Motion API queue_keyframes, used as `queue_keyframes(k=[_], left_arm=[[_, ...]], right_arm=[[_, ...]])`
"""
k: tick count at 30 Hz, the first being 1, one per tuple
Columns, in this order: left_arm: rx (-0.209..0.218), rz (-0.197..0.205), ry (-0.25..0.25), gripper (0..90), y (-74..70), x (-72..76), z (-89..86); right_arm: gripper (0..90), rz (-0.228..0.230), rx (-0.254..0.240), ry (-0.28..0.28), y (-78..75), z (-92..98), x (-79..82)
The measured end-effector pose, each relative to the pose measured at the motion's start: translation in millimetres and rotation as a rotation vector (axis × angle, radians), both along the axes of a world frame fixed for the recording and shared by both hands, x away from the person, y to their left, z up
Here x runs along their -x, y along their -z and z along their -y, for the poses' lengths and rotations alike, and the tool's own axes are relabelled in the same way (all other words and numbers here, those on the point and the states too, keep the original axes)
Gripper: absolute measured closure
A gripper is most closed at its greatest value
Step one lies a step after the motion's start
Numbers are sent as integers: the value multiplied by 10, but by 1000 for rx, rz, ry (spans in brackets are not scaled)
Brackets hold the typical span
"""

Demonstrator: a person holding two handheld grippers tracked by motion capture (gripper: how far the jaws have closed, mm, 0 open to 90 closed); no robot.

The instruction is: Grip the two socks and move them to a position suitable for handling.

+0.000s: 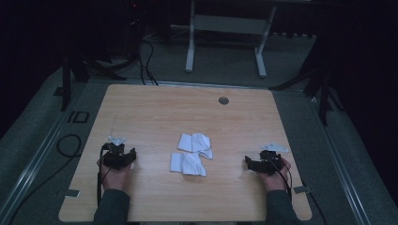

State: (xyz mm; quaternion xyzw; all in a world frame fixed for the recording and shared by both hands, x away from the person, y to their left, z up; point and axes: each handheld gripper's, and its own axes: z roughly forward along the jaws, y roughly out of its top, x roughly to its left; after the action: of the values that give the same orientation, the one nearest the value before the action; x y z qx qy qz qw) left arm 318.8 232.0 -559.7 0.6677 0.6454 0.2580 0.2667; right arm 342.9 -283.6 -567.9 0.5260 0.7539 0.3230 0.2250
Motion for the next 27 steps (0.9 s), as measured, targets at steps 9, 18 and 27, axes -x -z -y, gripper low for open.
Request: queue_keyframes(k=[9,18,27], left_arm=[[37,-11,25,579,-25,21,-19],[48,9,62,601,-68,71,18],[60,15,79,608,-99,121,14]], right_arm=[[254,-11,5,4,-37,0,16],[479,-7,23,-87,-210,-108,139],[621,11,46,-194,-407,-328,257]])
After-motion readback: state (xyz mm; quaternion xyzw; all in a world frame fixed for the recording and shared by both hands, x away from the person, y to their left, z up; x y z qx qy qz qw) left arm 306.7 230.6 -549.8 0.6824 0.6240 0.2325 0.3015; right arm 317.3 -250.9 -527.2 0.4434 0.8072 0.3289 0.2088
